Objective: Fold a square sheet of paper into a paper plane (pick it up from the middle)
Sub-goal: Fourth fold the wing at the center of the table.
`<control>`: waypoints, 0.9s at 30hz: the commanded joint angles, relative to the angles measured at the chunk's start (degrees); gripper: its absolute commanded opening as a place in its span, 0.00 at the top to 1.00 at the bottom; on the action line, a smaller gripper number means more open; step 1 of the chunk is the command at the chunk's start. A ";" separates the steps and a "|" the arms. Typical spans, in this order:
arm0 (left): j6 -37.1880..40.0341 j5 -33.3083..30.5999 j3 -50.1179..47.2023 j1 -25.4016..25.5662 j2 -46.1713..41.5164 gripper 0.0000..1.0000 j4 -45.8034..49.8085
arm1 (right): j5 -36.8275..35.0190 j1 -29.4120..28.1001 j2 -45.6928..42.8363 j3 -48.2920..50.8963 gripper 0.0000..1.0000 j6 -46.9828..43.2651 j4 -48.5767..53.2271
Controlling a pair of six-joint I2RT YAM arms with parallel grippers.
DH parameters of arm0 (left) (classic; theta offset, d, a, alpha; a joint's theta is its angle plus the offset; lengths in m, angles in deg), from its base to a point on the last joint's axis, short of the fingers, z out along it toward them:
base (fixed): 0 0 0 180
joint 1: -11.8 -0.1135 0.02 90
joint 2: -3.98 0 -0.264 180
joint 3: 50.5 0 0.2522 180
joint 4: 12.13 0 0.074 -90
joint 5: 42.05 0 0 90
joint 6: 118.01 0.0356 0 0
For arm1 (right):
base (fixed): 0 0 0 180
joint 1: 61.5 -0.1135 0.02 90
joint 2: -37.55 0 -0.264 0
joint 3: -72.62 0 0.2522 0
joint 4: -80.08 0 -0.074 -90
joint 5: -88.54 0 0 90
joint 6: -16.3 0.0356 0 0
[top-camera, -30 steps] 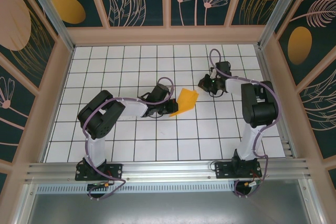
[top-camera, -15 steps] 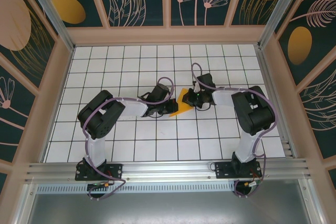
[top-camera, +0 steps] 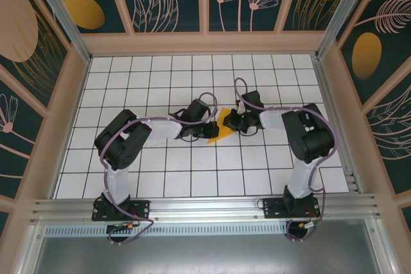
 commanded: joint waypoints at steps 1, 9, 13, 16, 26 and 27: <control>5.50 4.35 0.25 -0.31 -1.86 0.92 1.11 | -3.16 -0.20 4.56 1.31 0.98 -1.33 3.99; 4.08 4.72 -1.07 -0.30 -0.26 0.91 -1.71 | -2.70 -0.20 6.17 0.75 0.98 -1.48 4.47; 4.94 3.10 -2.42 -0.40 -0.39 0.91 -0.70 | -3.02 -0.21 6.83 0.51 0.98 -1.70 5.16; 5.33 2.07 -3.39 -0.54 -0.50 0.91 -0.52 | -3.35 -0.27 7.24 0.39 0.98 -2.07 5.94; 6.17 1.84 -9.79 -1.85 -3.60 0.90 -3.68 | -5.24 0.24 8.64 -0.65 0.98 -3.89 9.74; 6.10 2.15 -10.60 -2.14 -4.15 0.90 -4.38 | -5.36 0.24 8.92 -0.73 0.98 -4.14 10.06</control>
